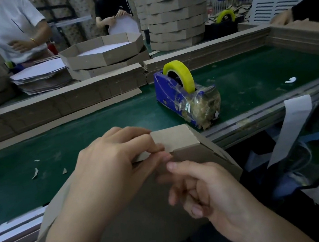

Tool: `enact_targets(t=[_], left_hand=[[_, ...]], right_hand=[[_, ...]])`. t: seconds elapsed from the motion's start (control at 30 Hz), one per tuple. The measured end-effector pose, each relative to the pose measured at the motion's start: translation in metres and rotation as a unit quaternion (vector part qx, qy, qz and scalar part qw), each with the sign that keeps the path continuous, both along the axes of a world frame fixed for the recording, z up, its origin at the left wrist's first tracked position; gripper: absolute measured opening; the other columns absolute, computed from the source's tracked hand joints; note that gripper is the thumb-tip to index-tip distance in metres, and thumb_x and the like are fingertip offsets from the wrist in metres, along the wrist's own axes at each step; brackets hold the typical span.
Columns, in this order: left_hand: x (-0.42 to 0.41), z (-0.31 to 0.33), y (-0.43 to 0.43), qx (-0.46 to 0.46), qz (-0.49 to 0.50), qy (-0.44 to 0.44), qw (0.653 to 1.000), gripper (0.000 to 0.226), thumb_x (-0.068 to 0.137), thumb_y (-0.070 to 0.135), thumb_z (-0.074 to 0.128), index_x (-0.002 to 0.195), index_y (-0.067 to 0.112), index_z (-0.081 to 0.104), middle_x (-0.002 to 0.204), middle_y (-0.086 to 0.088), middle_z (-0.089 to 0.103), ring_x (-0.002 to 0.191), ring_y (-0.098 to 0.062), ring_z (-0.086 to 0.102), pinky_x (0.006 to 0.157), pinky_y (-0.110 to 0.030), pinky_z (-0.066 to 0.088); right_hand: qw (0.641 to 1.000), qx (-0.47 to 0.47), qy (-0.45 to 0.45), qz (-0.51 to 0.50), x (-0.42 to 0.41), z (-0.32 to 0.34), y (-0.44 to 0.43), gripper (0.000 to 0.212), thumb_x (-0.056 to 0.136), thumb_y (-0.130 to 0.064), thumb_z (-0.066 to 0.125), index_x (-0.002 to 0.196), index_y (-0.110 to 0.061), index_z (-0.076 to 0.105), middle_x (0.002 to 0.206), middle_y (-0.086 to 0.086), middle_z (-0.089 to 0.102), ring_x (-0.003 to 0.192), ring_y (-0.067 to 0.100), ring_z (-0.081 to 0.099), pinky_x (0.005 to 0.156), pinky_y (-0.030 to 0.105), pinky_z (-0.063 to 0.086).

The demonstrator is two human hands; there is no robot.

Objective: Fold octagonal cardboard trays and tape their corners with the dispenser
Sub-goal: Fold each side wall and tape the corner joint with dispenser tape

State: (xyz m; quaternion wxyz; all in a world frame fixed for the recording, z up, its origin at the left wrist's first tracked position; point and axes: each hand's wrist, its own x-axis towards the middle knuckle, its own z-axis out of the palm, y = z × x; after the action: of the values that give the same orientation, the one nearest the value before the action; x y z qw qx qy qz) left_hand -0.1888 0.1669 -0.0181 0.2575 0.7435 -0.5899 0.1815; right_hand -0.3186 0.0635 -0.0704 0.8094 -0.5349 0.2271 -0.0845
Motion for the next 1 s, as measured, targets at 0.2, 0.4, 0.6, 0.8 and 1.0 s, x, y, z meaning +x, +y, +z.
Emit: enact_targets(t=[0.2, 0.4, 0.6, 0.8, 1.0], left_hand=[[0.004, 0.002, 0.005, 0.041, 0.023, -0.037, 0.998, 0.033, 0.081, 0.055, 0.049, 0.084, 0.029, 0.070, 0.102, 0.012, 0.068, 0.089, -0.020, 0.066, 0.057, -0.031, 0.046], [0.005, -0.002, 0.014, 0.077, 0.027, -0.066, 0.994, 0.043, 0.073, 0.052, 0.065, 0.111, 0.035, 0.069, 0.108, 0.009, 0.063, 0.092, -0.022, 0.065, 0.061, -0.035, 0.050], [0.009, 0.006, 0.023, 0.095, 0.018, -0.046, 0.994, 0.043, 0.072, 0.058, 0.061, 0.111, 0.039, 0.066, 0.109, 0.015, 0.059, 0.090, -0.017, 0.064, 0.059, -0.019, 0.039], [0.001, 0.011, 0.014, 0.073, 0.018, -0.046, 0.996, 0.041, 0.080, 0.064, 0.045, 0.101, 0.036, 0.067, 0.103, 0.018, 0.063, 0.083, -0.016, 0.066, 0.053, -0.039, 0.054], [0.003, 0.013, 0.012, 0.080, -0.002, -0.010, 0.997, 0.040, 0.080, 0.066, 0.046, 0.104, 0.041, 0.065, 0.105, 0.022, 0.060, 0.084, -0.010, 0.064, 0.055, -0.038, 0.054]], right_hand=[[0.974, -0.118, -0.124, -0.150, -0.010, -0.005, -0.011, 0.032, 0.069, -0.045, 0.071, 0.067, -0.013, 0.076, 0.040, -0.001, 0.046, 0.031, 0.008, 0.034, 0.034, 0.013, 0.024], [0.845, -0.506, -0.096, -0.143, 0.012, 0.014, -0.070, 0.012, 0.093, -0.025, 0.061, 0.101, -0.021, 0.070, 0.097, -0.008, 0.062, 0.094, 0.010, 0.059, 0.084, 0.022, 0.045], [0.972, -0.156, -0.096, 0.145, 0.028, 0.033, -0.093, 0.020, 0.076, -0.011, 0.067, 0.095, -0.007, 0.071, 0.080, 0.005, 0.072, 0.071, 0.013, 0.067, 0.064, 0.020, 0.054], [0.975, -0.097, -0.101, 0.173, 0.042, 0.039, -0.093, 0.025, 0.068, 0.001, 0.068, 0.089, -0.009, 0.077, 0.084, 0.012, 0.074, 0.073, 0.018, 0.071, 0.065, 0.025, 0.058], [0.975, -0.071, -0.106, 0.183, 0.042, 0.036, -0.097, 0.024, 0.068, 0.001, 0.067, 0.085, -0.011, 0.079, 0.077, 0.006, 0.074, 0.068, 0.013, 0.071, 0.062, 0.022, 0.056]])
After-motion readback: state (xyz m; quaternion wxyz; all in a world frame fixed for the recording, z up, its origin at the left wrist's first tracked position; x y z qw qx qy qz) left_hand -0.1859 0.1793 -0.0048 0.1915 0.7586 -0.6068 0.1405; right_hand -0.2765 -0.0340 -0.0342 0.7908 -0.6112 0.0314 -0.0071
